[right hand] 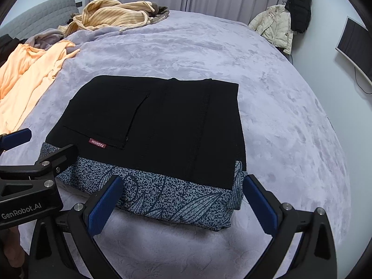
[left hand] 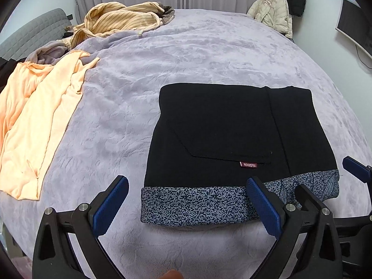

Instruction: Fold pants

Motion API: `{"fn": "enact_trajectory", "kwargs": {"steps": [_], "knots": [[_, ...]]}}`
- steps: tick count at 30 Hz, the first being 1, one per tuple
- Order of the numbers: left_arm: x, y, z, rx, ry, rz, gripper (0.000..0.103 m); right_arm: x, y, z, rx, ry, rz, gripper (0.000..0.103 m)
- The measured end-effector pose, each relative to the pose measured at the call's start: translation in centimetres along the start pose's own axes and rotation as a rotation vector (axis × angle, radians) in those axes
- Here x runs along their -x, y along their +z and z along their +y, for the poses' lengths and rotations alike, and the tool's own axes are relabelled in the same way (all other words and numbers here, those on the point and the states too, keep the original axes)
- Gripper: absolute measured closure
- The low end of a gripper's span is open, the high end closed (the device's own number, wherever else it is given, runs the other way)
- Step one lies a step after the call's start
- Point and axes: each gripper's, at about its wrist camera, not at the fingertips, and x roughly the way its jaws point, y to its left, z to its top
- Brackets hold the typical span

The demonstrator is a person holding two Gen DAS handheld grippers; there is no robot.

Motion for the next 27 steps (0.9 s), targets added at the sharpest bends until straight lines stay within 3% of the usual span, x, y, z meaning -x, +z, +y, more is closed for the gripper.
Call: {"fn": "enact_trajectory", "kwargs": {"steps": [27], "knots": [[-0.23,0.09,0.39,-0.005,0.004,0.016,0.002,0.11,0.08,0.44,0.022,0.004,-0.004,0.001]]}}
